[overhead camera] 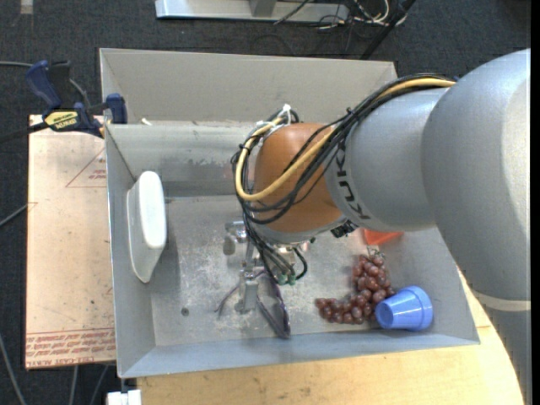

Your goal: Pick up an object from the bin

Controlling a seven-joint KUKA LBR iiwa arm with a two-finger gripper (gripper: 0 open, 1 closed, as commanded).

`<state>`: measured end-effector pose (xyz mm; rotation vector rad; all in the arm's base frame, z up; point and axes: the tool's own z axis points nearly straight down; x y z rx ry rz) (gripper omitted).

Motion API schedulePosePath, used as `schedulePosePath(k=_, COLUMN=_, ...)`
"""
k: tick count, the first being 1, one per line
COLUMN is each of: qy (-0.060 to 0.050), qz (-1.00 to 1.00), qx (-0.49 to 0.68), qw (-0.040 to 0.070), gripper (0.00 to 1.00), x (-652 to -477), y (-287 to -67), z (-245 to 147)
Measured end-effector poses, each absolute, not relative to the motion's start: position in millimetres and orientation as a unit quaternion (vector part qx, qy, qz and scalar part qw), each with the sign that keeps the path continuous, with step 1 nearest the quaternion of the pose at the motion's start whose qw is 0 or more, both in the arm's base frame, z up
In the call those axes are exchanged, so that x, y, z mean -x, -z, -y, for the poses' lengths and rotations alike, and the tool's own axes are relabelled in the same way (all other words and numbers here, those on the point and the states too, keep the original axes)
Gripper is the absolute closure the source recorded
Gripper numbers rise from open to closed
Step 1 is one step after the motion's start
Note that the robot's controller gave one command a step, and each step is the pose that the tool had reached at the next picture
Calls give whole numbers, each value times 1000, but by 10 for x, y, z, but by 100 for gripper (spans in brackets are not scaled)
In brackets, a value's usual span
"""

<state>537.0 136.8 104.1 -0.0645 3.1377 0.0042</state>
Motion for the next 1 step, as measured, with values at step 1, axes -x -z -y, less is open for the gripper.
schedulePosePath(k=1, qy=-2, qz=-1000, qx=24, qw=0, gripper=0, x=-5285, y=-971, z=-1378)
